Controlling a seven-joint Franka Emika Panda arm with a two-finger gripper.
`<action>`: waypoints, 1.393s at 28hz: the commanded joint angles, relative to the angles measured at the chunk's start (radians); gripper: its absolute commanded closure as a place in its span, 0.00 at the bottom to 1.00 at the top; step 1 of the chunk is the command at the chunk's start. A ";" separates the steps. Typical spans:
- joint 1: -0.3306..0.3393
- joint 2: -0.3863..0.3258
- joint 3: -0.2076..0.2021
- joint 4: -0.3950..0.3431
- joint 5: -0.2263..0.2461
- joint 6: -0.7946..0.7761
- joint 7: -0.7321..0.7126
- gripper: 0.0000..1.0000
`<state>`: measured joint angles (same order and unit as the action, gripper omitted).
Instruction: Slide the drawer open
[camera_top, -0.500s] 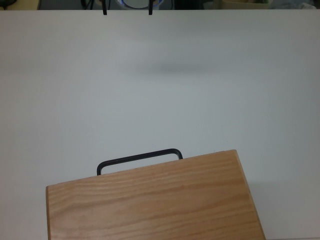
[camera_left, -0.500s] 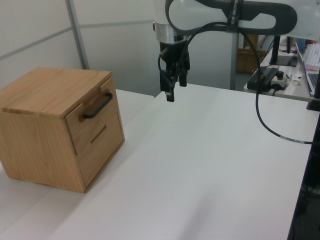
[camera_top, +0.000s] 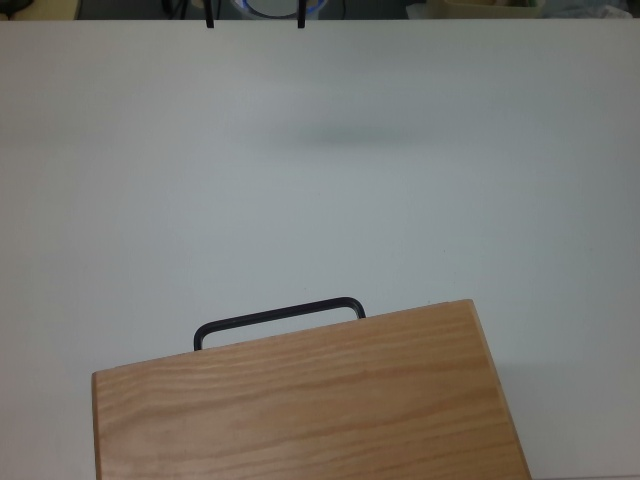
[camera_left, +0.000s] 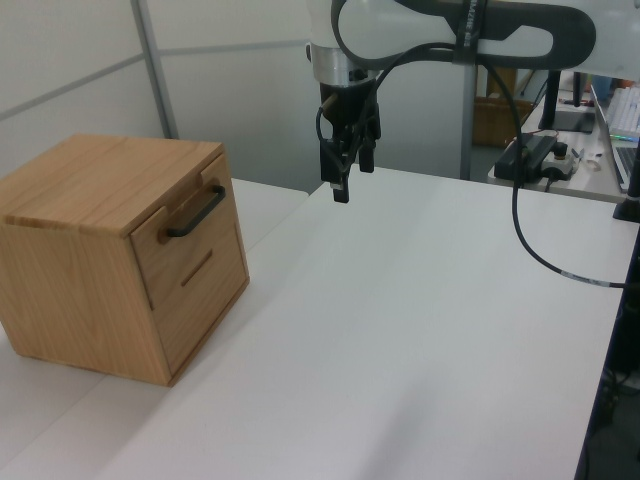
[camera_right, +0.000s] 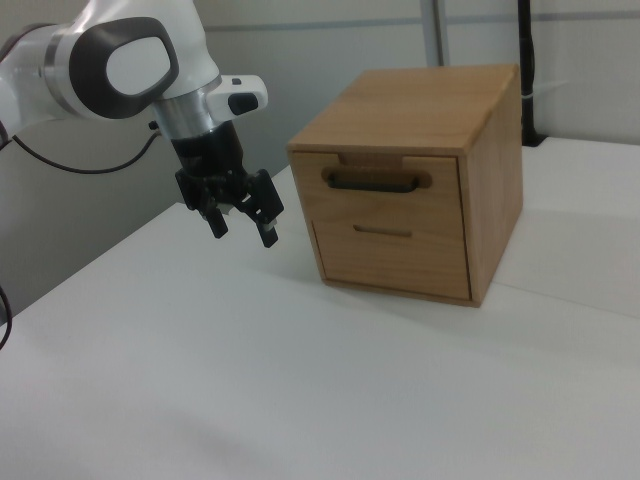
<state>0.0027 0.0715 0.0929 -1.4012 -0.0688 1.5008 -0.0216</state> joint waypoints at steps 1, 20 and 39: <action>0.005 -0.012 -0.004 -0.002 -0.008 -0.034 0.035 0.00; -0.023 -0.244 -0.013 -0.206 0.012 -0.004 0.150 0.00; -0.072 -0.486 -0.004 -0.515 0.127 0.226 0.969 0.00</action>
<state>-0.0370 -0.4069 0.0790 -1.8279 0.0317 1.5768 0.7057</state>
